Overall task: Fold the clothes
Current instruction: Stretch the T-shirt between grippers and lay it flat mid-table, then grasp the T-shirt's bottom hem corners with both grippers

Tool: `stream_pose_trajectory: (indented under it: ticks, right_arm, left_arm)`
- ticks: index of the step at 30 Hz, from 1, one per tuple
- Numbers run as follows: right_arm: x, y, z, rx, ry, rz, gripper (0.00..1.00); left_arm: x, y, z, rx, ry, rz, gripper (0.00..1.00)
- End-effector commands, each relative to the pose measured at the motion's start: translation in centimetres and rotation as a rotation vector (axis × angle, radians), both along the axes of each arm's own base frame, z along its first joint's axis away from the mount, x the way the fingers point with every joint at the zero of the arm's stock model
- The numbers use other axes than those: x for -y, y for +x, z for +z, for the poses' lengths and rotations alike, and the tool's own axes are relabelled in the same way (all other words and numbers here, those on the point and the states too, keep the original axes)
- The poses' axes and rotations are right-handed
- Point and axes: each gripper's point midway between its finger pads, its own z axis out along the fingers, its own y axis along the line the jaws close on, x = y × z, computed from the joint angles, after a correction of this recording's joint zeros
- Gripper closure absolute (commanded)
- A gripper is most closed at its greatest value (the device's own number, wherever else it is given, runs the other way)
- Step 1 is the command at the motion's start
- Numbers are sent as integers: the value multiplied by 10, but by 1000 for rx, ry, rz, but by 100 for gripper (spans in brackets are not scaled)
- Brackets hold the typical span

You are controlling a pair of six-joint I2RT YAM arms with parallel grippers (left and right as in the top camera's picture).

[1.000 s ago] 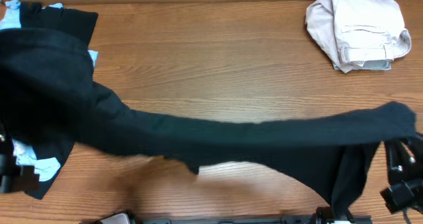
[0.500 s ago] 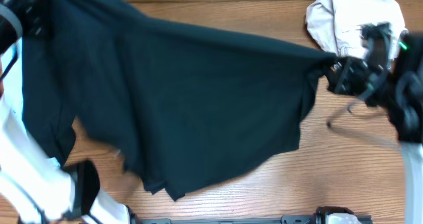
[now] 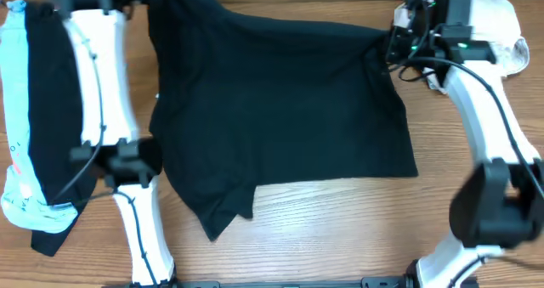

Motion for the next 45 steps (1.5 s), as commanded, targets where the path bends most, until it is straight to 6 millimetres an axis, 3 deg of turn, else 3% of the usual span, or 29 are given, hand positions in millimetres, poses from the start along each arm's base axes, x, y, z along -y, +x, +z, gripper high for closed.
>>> stream_pose_trajectory:
  ticks: [1, 2, 4, 5, 6, 9, 12, 15, 22, 26, 30, 35, 39, 45]
  right_arm:
    - [-3, 18, -23, 18, -8, 14, 78]
    - [-3, 23, -29, 24, -8, 14, 71]
    - [-3, 30, -37, 33, -9, 12, 16]
    - [-2, 31, -37, 38, -11, 11, 9]
    - [-2, 32, -36, 42, -12, 10, 0]
    - [4, 32, -24, 45, -11, 0, 0]
    - [10, 23, -2, 28, -11, -12, 0]
    - [12, 4, 27, 3, -11, -18, 0]
    - [9, -78, 108, -13, -26, 0, 0]
    - [8, -134, 150, 13, -30, -13, 1]
    - [15, -189, 176, 11, -44, -92, 2]
    - [20, -240, 181, -40, -49, -152, 2]
    - [31, -267, 173, -122, -67, -251, 2]
    - [63, -296, 141, -258, -121, -514, 0]
  left_arm:
    - [13, 25, -44, -25, 65, 2, 90]
    - [15, 32, -56, -29, 69, 14, 77]
    - [20, 42, -75, -41, 58, 47, 35]
    - [22, 44, -80, -49, 45, 60, 4]
    - [25, 44, -84, -58, 26, 64, 0]
    - [29, 40, -79, -62, 12, 51, 0]
    - [29, 27, -49, -43, -8, 51, 0]
    - [29, 1, -5, -23, -18, 60, 0]
    - [30, -84, 100, 58, -22, 45, 0]
    - [32, -132, 131, 59, -24, 42, 0]
    - [29, -176, 124, -56, -39, 68, 0]
    - [38, -191, 126, -89, -97, 81, 0]
    - [50, -212, 116, -162, -103, 76, 0]
    - [44, -263, 62, -377, -43, 221, 0]
